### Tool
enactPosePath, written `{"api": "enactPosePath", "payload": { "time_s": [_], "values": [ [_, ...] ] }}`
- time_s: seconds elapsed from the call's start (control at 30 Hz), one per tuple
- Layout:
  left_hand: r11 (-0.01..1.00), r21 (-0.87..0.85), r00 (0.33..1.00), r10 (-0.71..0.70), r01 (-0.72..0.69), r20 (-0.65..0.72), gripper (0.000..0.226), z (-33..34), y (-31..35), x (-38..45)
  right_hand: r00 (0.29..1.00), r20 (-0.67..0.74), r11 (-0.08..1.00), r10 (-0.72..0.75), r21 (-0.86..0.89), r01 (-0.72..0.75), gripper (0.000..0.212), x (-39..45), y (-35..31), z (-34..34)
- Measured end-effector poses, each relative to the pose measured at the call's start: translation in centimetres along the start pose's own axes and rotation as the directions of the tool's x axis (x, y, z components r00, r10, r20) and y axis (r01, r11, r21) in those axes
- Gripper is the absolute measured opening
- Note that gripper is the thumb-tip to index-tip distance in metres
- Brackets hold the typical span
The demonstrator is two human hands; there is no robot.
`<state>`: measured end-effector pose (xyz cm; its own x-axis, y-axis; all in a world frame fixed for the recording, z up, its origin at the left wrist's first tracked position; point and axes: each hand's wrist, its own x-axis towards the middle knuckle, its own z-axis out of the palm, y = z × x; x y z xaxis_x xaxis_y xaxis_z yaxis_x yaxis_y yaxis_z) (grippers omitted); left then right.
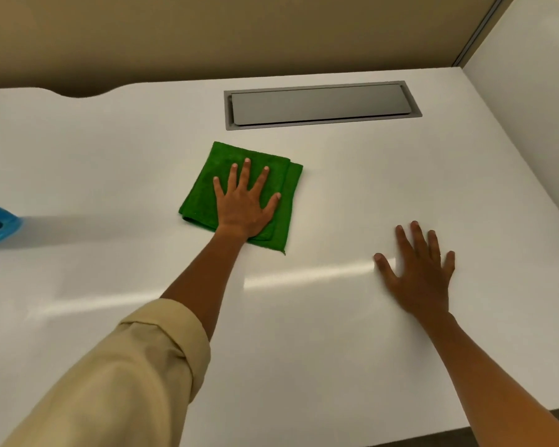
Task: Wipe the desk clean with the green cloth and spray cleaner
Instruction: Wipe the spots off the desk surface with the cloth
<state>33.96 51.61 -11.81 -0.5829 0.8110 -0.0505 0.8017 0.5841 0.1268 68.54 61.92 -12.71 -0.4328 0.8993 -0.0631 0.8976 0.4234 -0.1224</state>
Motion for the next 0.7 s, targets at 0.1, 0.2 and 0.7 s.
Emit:
{"api": "enactPosePath", "payload": {
  "time_s": [0.1, 0.2, 0.7],
  "values": [
    [0.996, 0.005, 0.996, -0.092, 0.092, -0.007, 0.072, -0.5, -4.9, -1.2, 1.000, 0.007, 1.000, 0.005, 0.012, -0.005, 0.076, 0.0, 0.0, -0.1],
    [0.984, 0.007, 0.984, -0.181, 0.181, -0.005, 0.071, -1.0, -10.0, -3.6, 1.000, 0.006, 1.000, 0.007, 0.023, -0.008, 0.076, -0.1, -0.2, 0.0],
    [0.930, -0.019, 0.929, -0.368, 0.367, -0.047, 0.075, -1.2, -18.0, -19.7, 0.999, 0.021, 0.999, -0.029, 0.034, 0.028, 0.080, -0.2, -0.1, -0.2]
  ]
}}
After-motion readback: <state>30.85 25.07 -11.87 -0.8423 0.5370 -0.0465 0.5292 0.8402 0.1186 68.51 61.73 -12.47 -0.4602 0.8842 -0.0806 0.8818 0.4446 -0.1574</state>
